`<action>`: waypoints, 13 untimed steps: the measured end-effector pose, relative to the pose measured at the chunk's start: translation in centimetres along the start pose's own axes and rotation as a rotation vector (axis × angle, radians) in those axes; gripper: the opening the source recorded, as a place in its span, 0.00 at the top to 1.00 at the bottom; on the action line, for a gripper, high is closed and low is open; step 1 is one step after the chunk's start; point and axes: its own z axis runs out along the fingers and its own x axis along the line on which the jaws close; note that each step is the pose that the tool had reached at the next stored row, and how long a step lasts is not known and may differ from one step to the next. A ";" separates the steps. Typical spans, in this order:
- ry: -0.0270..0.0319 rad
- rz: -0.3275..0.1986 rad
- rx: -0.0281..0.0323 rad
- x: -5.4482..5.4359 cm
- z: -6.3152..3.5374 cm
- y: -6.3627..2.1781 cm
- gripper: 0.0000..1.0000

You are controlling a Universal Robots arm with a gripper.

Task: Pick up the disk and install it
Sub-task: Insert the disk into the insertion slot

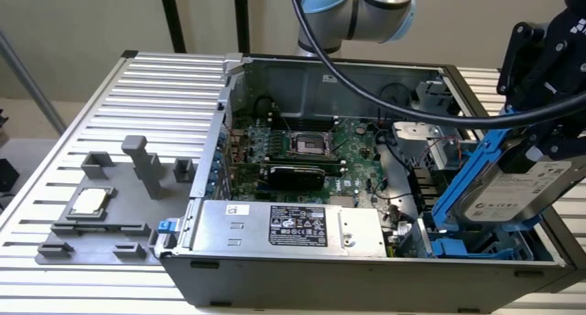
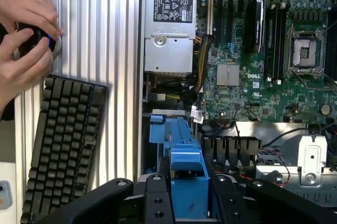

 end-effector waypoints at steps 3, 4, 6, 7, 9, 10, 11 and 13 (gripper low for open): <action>-0.0004 0.021 0.0002 0.0 0.14 0.00 0.67; -0.0004 0.033 0.0003 0.0 0.20 0.00 0.67; -0.0007 0.051 0.0004 -0.1 0.38 -0.01 0.67; -0.0005 0.052 0.0004 -0.1 0.48 -0.01 0.67; -0.0006 0.053 0.0005 -0.1 0.71 -0.01 0.67; -0.0004 0.053 0.0004 -0.1 0.79 -0.01 0.67; -0.0005 0.053 0.0004 -0.1 0.88 -0.02 0.67; -0.0007 0.053 0.0004 -0.1 1.06 -0.02 0.67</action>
